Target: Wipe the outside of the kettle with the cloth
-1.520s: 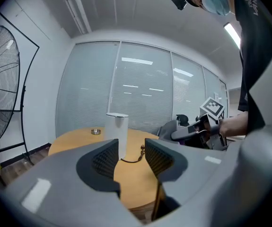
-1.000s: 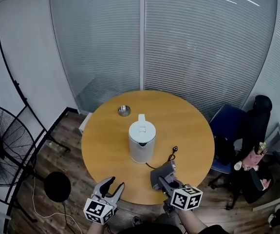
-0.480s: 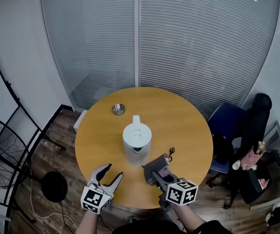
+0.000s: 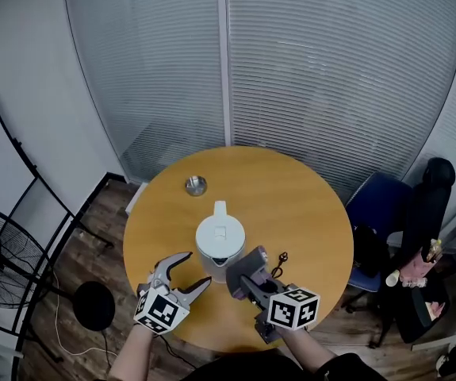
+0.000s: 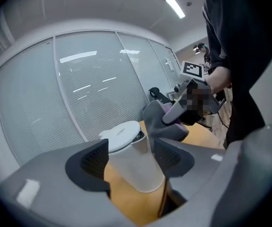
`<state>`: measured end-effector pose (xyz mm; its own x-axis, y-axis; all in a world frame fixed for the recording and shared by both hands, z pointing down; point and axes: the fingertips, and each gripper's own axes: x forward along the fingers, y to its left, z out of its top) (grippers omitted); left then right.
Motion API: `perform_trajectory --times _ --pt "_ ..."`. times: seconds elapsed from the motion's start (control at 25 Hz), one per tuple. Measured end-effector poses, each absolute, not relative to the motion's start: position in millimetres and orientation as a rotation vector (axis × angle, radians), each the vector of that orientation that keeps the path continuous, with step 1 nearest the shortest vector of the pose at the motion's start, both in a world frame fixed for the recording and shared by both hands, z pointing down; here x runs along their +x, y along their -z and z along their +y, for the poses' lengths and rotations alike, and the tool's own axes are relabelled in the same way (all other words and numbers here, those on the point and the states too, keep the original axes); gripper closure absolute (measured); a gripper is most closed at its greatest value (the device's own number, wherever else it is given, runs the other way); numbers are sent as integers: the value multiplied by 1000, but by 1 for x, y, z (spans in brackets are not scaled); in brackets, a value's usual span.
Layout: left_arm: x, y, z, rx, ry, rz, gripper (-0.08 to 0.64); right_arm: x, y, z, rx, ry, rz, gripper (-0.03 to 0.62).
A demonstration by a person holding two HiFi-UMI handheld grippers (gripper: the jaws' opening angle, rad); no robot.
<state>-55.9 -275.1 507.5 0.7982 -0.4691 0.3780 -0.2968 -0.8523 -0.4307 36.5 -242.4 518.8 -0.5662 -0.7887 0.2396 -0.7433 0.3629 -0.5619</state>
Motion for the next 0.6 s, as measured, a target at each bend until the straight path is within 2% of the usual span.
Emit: perform_trajectory --times 0.16,0.6 --pt "-37 -506 -283 -2517 784 431 239 33 -512 -254 -1358 994 2547 551" --pt "-13 -537 -287 -2377 1018 139 229 34 -500 -281 -1285 998 2550 551"
